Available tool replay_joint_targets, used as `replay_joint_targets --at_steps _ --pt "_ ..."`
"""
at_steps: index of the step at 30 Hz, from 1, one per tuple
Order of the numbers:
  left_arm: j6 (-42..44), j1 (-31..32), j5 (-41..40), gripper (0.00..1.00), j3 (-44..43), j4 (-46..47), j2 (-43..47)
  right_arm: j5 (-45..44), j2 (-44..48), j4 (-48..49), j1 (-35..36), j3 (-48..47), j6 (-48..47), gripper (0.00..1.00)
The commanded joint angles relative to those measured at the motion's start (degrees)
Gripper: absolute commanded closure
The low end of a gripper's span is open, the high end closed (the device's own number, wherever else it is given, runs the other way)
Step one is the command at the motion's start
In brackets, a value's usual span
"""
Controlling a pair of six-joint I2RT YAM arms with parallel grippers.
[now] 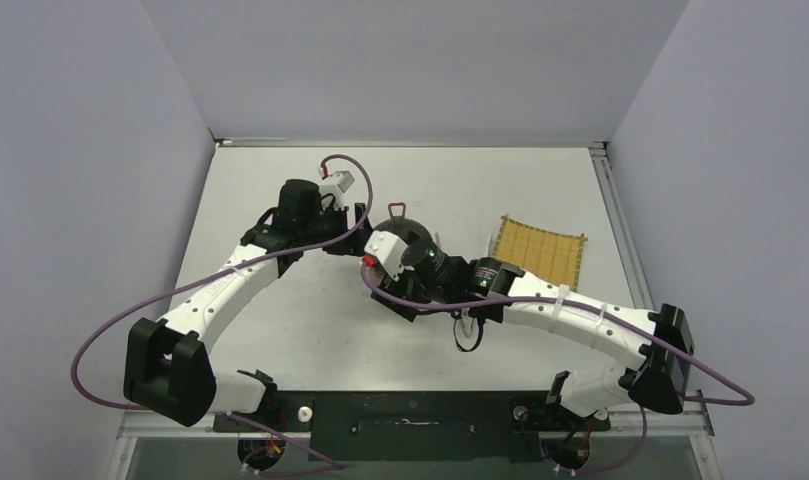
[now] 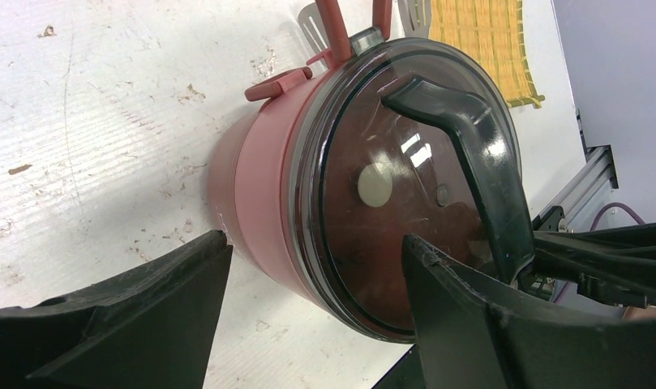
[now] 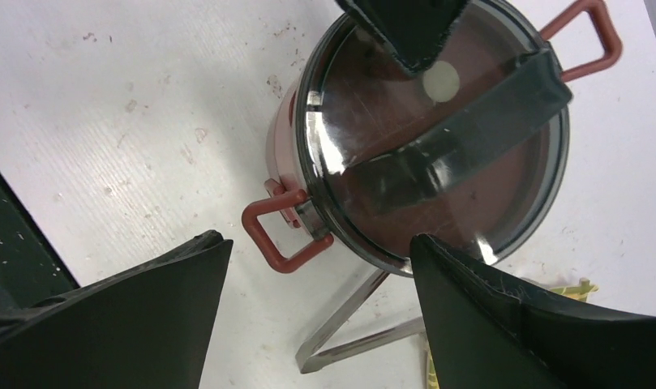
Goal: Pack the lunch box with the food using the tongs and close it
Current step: Close the fastener on the packing box.
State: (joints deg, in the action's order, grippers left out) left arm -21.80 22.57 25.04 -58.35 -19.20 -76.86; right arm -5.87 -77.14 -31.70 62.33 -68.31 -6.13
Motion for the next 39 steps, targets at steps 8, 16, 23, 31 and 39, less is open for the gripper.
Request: replay_joint_targets --at_steps 8,16,23,31,39 --pt "0.75 -0.06 0.72 0.24 -2.7 -0.18 1.29 -6.28 -4.3 1.96 0.35 -2.87 -9.03 0.16" --pt "0.42 -0.01 1.89 0.24 -6.58 0.42 -0.68 -8.96 -5.94 0.43 0.13 -1.86 -10.54 0.18" --pt "-0.05 -0.05 3.09 0.24 -8.49 0.21 -3.63 -5.25 -5.05 1.93 -1.94 -0.06 -10.63 0.19" --pt "-1.54 -0.02 4.98 0.33 -7.49 0.75 -7.41 -5.87 -3.43 6.12 -2.3 5.07 -8.98 0.19" --pt "-2.75 0.68 4.59 0.48 -3.65 0.08 -6.35 -9.3 0.5 10.51 -2.75 8.3 -3.46 0.18"
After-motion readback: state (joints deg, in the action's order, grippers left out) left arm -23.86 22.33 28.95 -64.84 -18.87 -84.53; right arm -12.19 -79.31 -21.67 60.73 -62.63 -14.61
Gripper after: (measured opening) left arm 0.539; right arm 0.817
